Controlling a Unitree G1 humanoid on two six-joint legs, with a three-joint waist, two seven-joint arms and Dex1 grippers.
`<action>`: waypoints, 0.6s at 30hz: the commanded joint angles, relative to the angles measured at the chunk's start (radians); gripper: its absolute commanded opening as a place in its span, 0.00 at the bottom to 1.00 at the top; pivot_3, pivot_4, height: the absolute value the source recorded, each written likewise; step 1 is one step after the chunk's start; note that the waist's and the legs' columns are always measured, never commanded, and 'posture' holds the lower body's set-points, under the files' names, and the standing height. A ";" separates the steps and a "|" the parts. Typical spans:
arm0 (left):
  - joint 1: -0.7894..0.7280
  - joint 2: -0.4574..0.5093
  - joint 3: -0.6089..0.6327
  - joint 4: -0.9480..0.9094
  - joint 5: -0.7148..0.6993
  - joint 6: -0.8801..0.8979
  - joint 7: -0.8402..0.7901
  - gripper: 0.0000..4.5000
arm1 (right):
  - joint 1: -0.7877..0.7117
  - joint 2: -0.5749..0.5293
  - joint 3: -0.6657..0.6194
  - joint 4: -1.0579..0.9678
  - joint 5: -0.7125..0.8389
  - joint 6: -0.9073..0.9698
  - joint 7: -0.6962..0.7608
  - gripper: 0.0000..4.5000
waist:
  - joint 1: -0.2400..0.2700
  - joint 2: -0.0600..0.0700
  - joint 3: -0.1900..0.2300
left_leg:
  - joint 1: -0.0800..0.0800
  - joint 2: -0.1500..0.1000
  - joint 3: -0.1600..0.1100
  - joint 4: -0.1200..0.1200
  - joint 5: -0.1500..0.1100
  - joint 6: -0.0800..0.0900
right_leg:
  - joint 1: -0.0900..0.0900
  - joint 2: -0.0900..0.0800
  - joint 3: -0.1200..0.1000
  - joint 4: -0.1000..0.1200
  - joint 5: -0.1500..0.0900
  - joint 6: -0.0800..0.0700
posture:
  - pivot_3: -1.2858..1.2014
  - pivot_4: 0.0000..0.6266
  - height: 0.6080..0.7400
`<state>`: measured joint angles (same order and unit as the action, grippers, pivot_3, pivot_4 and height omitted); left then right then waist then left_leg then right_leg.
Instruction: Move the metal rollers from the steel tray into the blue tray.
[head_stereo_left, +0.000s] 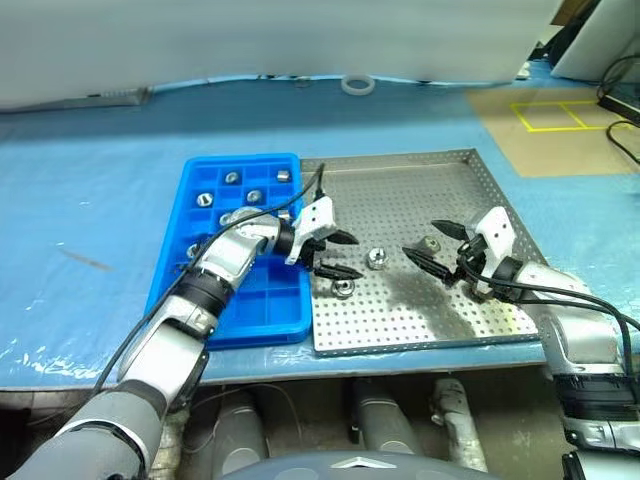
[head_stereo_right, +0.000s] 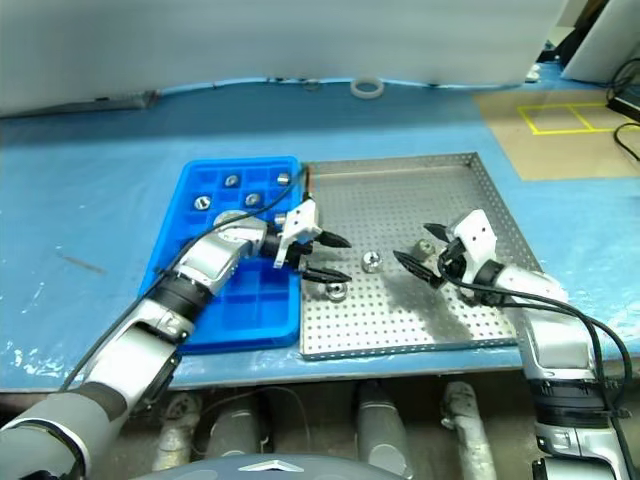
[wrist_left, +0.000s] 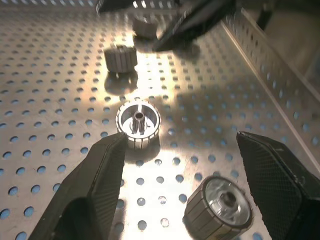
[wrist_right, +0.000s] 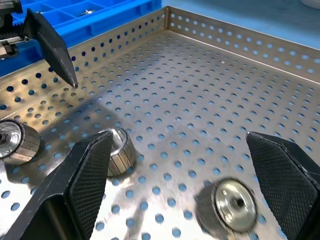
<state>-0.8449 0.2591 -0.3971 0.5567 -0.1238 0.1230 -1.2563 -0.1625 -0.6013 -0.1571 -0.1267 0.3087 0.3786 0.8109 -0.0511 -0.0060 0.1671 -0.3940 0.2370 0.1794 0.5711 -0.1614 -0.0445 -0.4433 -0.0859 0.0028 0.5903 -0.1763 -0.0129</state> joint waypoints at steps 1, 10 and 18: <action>-0.054 -0.001 -0.046 0.084 0.065 -0.028 -0.069 0.82 | 0.025 -0.010 -0.041 -0.077 0.026 0.010 -0.031 1.00 | -0.014 0.000 0.000 | 0.002 0.000 0.000 0.000 0.000 0.000 | 0.002 0.000 0.000 -0.001 0.000 0.000 | 0.31 0.24 1.00; -0.149 0.008 -0.170 0.175 0.217 -0.090 -0.233 0.82 | 0.038 -0.005 -0.017 -0.081 0.018 0.006 -0.059 1.00 | -0.043 0.000 0.000 | 0.003 -0.001 0.000 0.000 -0.001 0.001 | 0.004 0.000 -0.001 -0.003 -0.001 0.001 | 0.31 0.24 1.00; -0.223 -0.033 -0.224 0.268 0.309 -0.192 -0.273 0.49 | 0.002 -0.001 0.004 -0.050 0.013 -0.007 -0.055 1.00 | -0.051 0.001 0.000 | 0.004 -0.001 0.000 0.000 -0.001 0.001 | 0.004 0.000 -0.001 -0.002 -0.001 0.001 | 0.32 0.24 1.00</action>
<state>-1.0558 0.2184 -0.6048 0.7886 0.1544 -0.0415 -1.5176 -0.1472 -0.5999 -0.1467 -0.1711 0.3177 0.3926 0.7572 -0.1016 -0.0053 0.1666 -0.3902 0.2361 0.1793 0.5710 -0.1625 -0.0431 -0.4392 -0.0863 0.0016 0.5878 -0.1768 -0.0120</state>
